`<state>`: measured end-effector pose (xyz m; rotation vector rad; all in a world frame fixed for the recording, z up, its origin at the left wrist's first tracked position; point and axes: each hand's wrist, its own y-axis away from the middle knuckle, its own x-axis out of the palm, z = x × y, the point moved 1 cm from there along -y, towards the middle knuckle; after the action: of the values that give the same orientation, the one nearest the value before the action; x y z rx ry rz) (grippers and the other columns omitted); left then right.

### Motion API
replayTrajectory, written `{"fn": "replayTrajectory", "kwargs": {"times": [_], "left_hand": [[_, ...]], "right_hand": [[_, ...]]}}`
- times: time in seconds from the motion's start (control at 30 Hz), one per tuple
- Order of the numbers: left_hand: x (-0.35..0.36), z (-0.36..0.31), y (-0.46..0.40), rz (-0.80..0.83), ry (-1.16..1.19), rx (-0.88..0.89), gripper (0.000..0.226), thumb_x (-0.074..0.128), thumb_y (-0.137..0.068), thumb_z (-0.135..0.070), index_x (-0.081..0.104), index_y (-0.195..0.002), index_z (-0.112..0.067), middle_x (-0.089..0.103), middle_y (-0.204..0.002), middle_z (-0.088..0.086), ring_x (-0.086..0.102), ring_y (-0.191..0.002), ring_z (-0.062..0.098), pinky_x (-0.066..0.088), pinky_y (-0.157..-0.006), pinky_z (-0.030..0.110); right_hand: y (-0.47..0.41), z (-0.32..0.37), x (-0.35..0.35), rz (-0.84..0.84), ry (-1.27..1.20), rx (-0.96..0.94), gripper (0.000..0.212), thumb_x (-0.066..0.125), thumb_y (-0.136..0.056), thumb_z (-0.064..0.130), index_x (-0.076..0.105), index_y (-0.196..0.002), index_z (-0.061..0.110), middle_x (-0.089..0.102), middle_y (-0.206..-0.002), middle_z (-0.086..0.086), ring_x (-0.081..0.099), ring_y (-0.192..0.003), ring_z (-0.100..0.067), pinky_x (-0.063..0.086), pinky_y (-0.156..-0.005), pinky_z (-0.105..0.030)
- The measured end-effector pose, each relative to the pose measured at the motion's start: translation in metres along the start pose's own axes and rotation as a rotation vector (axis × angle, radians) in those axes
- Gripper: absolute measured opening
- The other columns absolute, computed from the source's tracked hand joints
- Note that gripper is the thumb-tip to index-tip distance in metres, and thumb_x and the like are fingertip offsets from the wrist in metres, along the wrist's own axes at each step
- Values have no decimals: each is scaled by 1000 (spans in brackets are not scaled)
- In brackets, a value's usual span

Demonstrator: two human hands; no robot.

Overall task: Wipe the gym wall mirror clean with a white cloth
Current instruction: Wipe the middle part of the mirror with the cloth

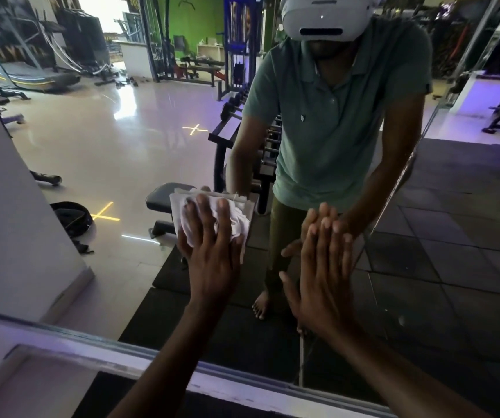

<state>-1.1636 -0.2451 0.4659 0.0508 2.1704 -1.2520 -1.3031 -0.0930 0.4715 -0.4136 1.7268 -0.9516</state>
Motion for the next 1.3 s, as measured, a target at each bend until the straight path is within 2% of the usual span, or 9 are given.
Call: {"fn": "replayTrajectory", "kwargs": {"times": [0.2, 0.37, 0.5, 0.67, 0.87, 1.0, 1.07, 1.17, 1.3], "left_hand": [[-33, -35, -82, -204, 84, -8, 68, 35, -109, -40, 7, -168, -18, -2, -174, 19, -9, -160, 35, 6, -127, 63], [-1, -9, -16, -37, -59, 68, 79, 44, -108, -42, -7, -168, -30, -16, -175, 8, -11, -162, 32, 1, -127, 57], [-25, 5, -40, 10, -63, 169, 67, 24, -111, -55, -4, -168, -33, -9, -175, 6, -11, -162, 28, 9, -125, 56], [-41, -23, -77, -181, 64, -195, 68, 24, -110, -49, 8, -168, -16, 4, -174, 23, -1, -162, 40, 14, -125, 64], [-45, 0, -82, -74, -119, 310, 67, 40, -109, -47, 12, -168, -29, -6, -176, 7, -3, -163, 30, 5, -128, 56], [-65, 20, -111, -295, -5, -213, 69, 33, -109, -44, 17, -166, -10, 12, -172, 28, 10, -160, 45, 17, -122, 66], [-56, -18, -114, -291, 72, -256, 76, 30, -108, -51, 11, -166, -6, 6, -170, 33, 4, -159, 51, 10, -123, 71], [-51, -72, -122, -167, 15, 115, 73, 30, -108, -51, 12, -168, -13, 0, -173, 26, -4, -161, 44, -7, -127, 62], [-104, -66, -213, -246, -168, 609, 65, 37, -108, -44, 17, -168, -27, 6, -176, 10, -2, -163, 28, -4, -128, 51]], "right_hand": [[-65, 5, -23, -62, 75, -18, 98, 52, -102, 49, -2, -165, -3, 3, -172, -28, -6, -162, -40, -3, -131, -55], [-61, 1, -20, -58, 134, -36, 97, 51, -103, 51, -3, -166, 0, -9, -173, -23, -9, -163, -36, -6, -132, -52], [-62, 1, -19, -24, 180, -36, 95, 50, -104, 50, 0, -166, -2, -7, -173, -24, -9, -162, -38, -3, -132, -54], [-59, 5, -21, -23, 168, -10, 93, 57, -102, 47, 12, -165, -5, 6, -173, -28, 1, -162, -42, 7, -131, -59], [-59, 1, -32, -16, 170, -48, 82, 41, -108, 48, 13, -165, -3, 8, -174, -26, 6, -163, -40, 8, -131, -57], [-55, 0, -48, 16, 149, -36, 88, 56, -102, 44, 14, -166, -1, 6, -175, -22, 6, -163, -37, 13, -130, -59], [-61, -4, -59, -5, 167, -29, 88, 57, -101, 43, 17, -165, -3, 9, -174, -24, 7, -163, -39, 17, -128, -63], [-92, -21, -79, -65, 145, 16, 86, 51, -102, 44, 16, -165, -4, 7, -174, -24, 5, -163, -40, 17, -127, -65], [-145, -54, -118, -166, 141, -1, 87, 52, -103, 45, 15, -165, -4, 4, -174, -26, 4, -163, -41, 18, -125, -68]]}}
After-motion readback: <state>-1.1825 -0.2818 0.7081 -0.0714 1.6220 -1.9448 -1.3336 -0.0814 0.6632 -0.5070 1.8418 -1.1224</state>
